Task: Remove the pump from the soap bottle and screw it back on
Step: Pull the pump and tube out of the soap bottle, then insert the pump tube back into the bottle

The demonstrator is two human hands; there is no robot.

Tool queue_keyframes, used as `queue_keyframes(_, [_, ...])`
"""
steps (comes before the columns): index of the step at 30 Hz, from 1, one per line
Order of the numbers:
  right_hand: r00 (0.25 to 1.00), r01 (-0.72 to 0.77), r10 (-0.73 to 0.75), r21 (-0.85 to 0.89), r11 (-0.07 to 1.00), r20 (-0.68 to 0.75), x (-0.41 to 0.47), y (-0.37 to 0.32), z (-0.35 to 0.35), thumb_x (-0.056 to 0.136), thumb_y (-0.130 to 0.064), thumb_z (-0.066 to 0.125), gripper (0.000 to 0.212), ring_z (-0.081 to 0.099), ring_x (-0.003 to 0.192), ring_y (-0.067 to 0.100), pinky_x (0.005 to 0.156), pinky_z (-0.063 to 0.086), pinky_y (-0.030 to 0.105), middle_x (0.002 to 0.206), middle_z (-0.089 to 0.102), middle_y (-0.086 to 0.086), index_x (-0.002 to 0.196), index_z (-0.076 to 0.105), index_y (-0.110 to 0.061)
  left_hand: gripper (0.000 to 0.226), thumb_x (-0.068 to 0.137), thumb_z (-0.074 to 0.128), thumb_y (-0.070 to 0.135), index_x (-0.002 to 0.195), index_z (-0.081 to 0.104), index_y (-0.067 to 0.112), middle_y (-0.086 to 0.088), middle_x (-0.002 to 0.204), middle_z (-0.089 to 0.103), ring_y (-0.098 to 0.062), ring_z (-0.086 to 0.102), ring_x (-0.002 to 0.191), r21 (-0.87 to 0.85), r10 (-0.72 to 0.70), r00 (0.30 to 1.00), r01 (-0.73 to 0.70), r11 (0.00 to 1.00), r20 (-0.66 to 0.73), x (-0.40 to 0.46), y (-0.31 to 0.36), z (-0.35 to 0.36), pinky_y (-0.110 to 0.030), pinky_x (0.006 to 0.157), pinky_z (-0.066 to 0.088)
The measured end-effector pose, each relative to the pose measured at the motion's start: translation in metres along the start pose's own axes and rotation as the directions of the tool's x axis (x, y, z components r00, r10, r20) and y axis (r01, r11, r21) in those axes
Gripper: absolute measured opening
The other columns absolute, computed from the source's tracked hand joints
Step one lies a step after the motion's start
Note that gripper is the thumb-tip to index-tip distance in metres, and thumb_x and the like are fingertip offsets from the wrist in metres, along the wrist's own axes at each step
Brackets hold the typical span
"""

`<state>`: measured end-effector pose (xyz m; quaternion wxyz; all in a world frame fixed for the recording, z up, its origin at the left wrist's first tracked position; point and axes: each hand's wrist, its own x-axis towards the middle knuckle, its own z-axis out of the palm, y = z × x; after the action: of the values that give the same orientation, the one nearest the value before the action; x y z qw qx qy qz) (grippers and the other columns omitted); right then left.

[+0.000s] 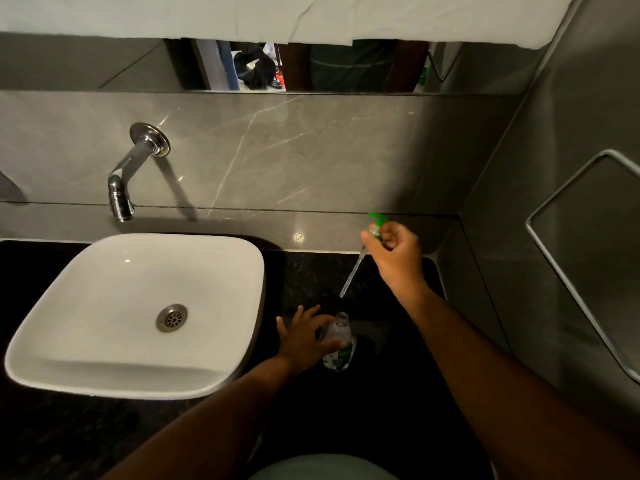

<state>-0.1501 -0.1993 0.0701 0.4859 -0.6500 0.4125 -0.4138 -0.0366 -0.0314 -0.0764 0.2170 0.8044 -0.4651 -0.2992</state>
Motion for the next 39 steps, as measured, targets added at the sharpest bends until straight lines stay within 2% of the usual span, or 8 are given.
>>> queue_keyframes(5, [0.989, 0.084, -0.069, -0.104, 0.991, 0.134, -0.024, 0.021, 0.008, 0.078, -0.032, 0.074, 0.012, 0.060, 0.062, -0.002, 0.053, 0.046, 0.010, 0.074, 0.064, -0.012, 0.080, 0.061, -0.032, 0.067, 0.060, 0.053, 0.085, 0.120, 0.050, 0.054, 0.012, 0.155, 0.027, -0.017, 0.002, 0.146, 0.017, -0.011, 1.000, 0.011, 1.000, 0.006, -0.002, 0.005, -0.004, -0.058, 0.104, -0.024])
queue_keyframes(10, [0.975, -0.004, 0.066, -0.281, 0.960, 0.214, -0.060, 0.064, 0.014, 0.074, -0.036, 0.077, 0.029, 0.057, 0.072, 0.005, 0.064, 0.044, 0.017, 0.087, 0.064, -0.010, 0.098, 0.066, -0.024, 0.067, 0.063, 0.055, 0.080, 0.123, 0.049, 0.051, 0.011, 0.154, 0.028, -0.017, 0.004, 0.146, 0.044, -0.004, 1.000, 0.005, 0.999, -0.023, -0.004, 0.006, -0.002, -0.059, 0.106, -0.019])
queue_keyframes(16, [0.952, -0.012, 0.138, -0.418, 0.909, 0.273, -0.098, 0.091, 0.010, 0.066, -0.038, 0.082, 0.030, 0.062, 0.079, 0.013, 0.073, 0.050, 0.032, 0.082, 0.063, -0.008, 0.082, 0.058, -0.027, 0.068, 0.058, 0.053, 0.080, 0.120, 0.051, 0.050, 0.014, 0.150, 0.035, -0.017, 0.010, 0.145, 0.037, 0.030, 0.995, -0.027, 0.999, -0.100, -0.007, 0.006, 0.010, -0.061, 0.106, -0.016])
queue_keyframes(23, [0.870, -0.148, 0.218, -0.187, 0.971, 0.443, -0.095, 0.082, 0.002, 0.080, -0.008, 0.070, 0.067, 0.052, 0.115, 0.004, 0.086, 0.040, 0.002, 0.123, 0.055, -0.003, 0.140, 0.042, -0.017, 0.074, 0.058, 0.051, 0.082, 0.123, 0.052, 0.046, 0.013, 0.149, 0.038, -0.017, 0.014, 0.145, 0.044, 0.017, 0.992, -0.012, 0.999, -0.127, -0.007, 0.004, 0.009, -0.062, 0.107, -0.014])
queue_keyframes(29, [0.956, -0.212, 0.259, -0.281, 0.936, 0.142, -0.096, 0.086, 0.009, 0.056, -0.029, 0.090, 0.081, 0.054, 0.079, 0.014, 0.071, 0.044, 0.025, 0.089, 0.055, 0.003, 0.124, 0.048, -0.020, 0.060, 0.067, 0.060, 0.073, 0.121, 0.052, 0.047, 0.012, 0.147, 0.040, -0.015, 0.015, 0.144, -0.004, -0.003, 0.993, 0.002, 1.000, -0.117, -0.010, 0.008, 0.008, -0.060, 0.108, -0.016])
queue_keyframes(33, [0.909, -0.247, 0.271, -0.114, 0.962, 0.317, -0.098, 0.096, 0.013, 0.070, -0.014, 0.082, 0.092, 0.057, 0.110, 0.014, 0.089, 0.043, 0.015, 0.113, 0.058, -0.006, 0.145, 0.029, -0.019, 0.060, 0.068, 0.061, 0.072, 0.121, 0.052, 0.046, 0.013, 0.146, 0.041, -0.015, 0.016, 0.144, -0.007, -0.003, 0.992, 0.002, 1.000, -0.130, -0.011, 0.008, 0.008, -0.060, 0.108, -0.015])
queue_keyframes(37, [0.950, -0.264, 0.290, -0.194, 0.945, 0.118, -0.096, 0.089, 0.022, 0.056, -0.027, 0.091, 0.082, 0.056, 0.074, 0.004, 0.057, 0.041, 0.004, 0.084, 0.053, -0.015, 0.125, 0.046, -0.023, 0.067, 0.069, 0.060, 0.072, 0.128, 0.048, 0.042, 0.013, 0.147, 0.040, -0.015, 0.016, 0.144, -0.004, 0.036, 0.993, -0.037, 0.999, -0.109, -0.012, 0.010, 0.014, -0.061, 0.109, -0.016])
queue_keyframes(39, [0.955, -0.269, 0.287, -0.193, 0.944, 0.074, -0.097, 0.088, 0.024, 0.052, -0.033, 0.092, 0.091, 0.054, 0.078, 0.004, 0.063, 0.040, 0.006, 0.090, 0.054, -0.010, 0.128, 0.043, -0.021, 0.071, 0.068, 0.061, 0.072, 0.129, 0.046, 0.041, 0.015, 0.145, 0.042, -0.016, 0.018, 0.144, -0.030, 0.011, 0.991, -0.015, 0.999, -0.134, -0.011, 0.009, 0.014, -0.060, 0.109, -0.015])
